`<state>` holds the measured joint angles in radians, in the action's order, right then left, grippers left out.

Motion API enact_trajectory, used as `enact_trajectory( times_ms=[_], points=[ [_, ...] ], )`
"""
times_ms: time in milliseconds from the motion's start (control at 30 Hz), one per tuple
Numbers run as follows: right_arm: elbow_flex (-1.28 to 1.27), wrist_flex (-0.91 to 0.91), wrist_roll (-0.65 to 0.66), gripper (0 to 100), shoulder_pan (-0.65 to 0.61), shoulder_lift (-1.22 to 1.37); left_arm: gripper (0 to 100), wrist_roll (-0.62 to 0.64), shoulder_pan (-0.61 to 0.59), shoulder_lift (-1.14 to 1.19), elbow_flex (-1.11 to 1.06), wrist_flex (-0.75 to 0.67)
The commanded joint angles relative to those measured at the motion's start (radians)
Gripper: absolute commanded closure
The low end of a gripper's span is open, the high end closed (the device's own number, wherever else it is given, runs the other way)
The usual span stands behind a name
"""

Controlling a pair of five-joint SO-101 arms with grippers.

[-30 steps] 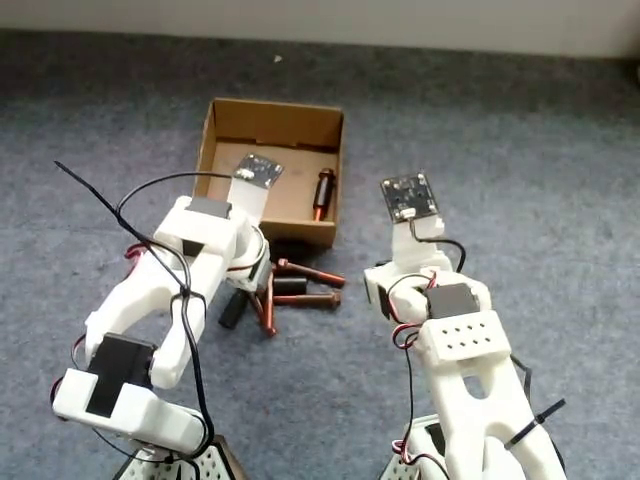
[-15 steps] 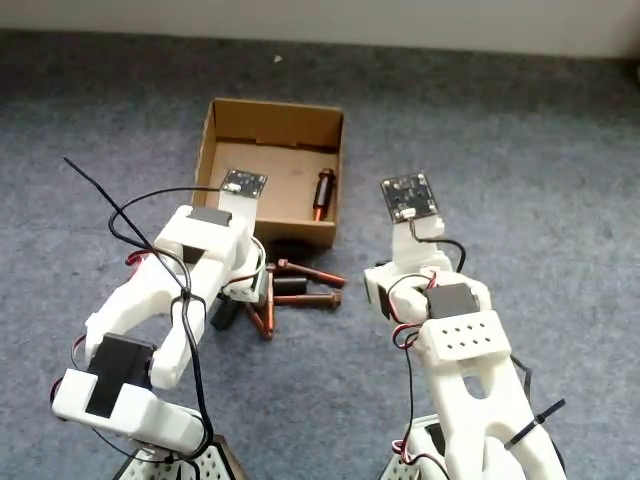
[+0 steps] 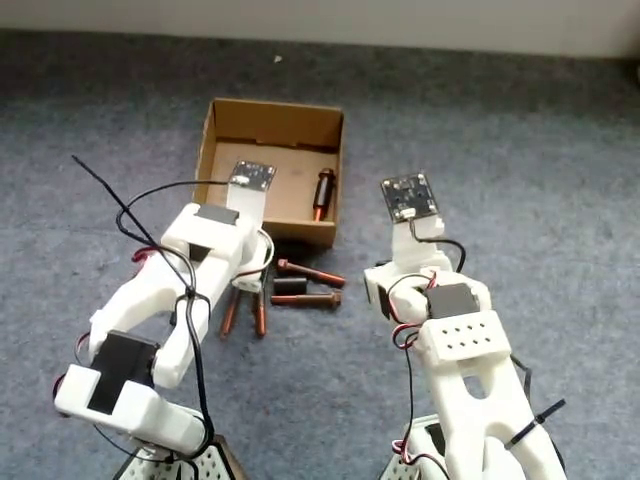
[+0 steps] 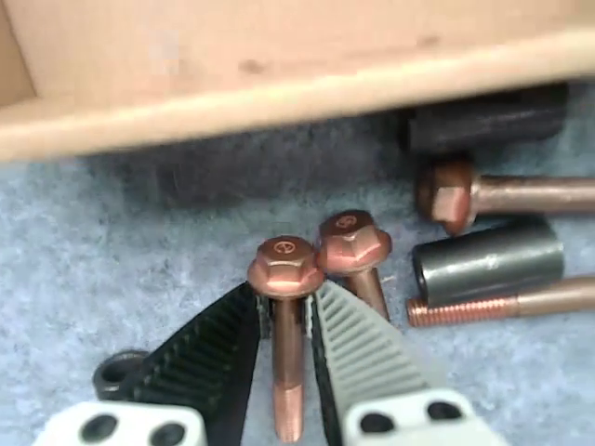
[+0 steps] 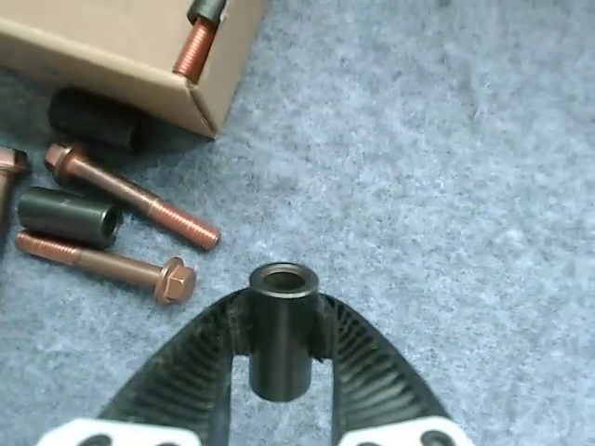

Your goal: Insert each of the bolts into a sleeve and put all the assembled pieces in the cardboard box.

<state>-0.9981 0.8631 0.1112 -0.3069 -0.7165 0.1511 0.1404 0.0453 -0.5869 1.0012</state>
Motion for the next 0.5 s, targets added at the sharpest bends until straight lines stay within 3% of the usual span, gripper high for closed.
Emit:
enact_trajectory(
  times_ms=[0, 267, 467],
  points=[
    [0.004, 0.007, 0.002, 99.4, 0.008, -0.042, 99, -0.051, -0.002, -0.018, 0.122, -0.023],
    [0.007, 0.093, 0.003, 99.4, -0.033, -0.113, 99, -0.072, -0.01, -0.051, 0.246, 0.098],
    [-0.102, 0.113, 0.003, 99.4, -0.099, -0.43, 99, -0.068, -0.002, -0.351, 0.139, 0.098]
  ],
)
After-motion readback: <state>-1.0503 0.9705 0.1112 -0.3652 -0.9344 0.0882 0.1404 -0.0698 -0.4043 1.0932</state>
